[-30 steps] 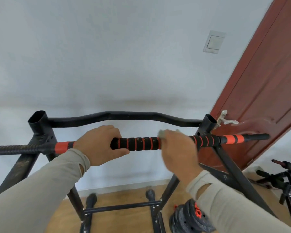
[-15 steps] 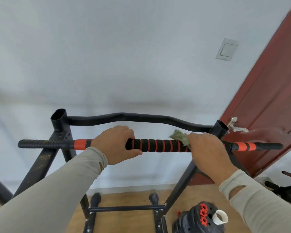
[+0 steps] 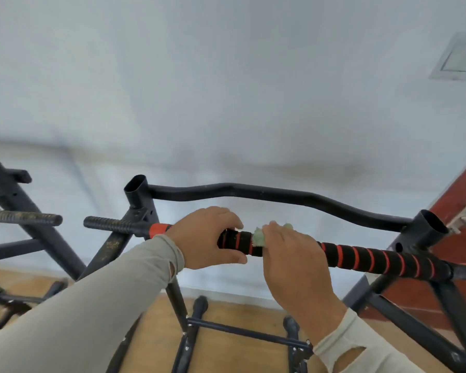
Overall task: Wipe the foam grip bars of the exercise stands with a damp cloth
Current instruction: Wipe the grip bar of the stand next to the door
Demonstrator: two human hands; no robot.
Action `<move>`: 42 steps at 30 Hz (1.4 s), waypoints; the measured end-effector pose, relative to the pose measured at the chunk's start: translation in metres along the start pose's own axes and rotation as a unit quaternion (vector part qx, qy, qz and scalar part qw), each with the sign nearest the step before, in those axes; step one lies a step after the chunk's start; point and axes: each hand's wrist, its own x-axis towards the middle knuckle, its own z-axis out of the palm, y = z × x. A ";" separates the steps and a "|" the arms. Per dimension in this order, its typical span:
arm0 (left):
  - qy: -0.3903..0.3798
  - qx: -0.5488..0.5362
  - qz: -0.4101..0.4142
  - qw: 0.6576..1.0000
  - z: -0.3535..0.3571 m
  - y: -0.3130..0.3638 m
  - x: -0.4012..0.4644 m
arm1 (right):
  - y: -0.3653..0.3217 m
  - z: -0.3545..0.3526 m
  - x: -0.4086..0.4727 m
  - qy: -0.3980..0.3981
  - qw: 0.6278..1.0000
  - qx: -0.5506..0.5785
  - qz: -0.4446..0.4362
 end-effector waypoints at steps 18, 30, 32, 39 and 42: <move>0.035 0.120 0.006 0.992 -0.008 -0.089 -0.046 | -0.008 -0.013 -0.001 -0.036 0.996 0.032 0.070; 0.138 0.134 0.068 0.979 0.007 -0.101 -0.044 | -0.133 0.019 0.018 -0.011 0.999 0.037 0.015; 0.139 0.135 0.066 0.979 0.008 -0.102 -0.044 | -0.108 0.011 0.010 -0.031 0.999 0.006 -0.036; 0.150 0.131 0.050 0.979 0.012 -0.102 -0.043 | -0.028 -0.051 0.022 -0.105 0.966 -0.205 0.119; 0.133 0.124 0.050 0.982 0.009 -0.100 -0.045 | -0.035 -0.063 0.031 -0.010 0.977 -0.102 0.188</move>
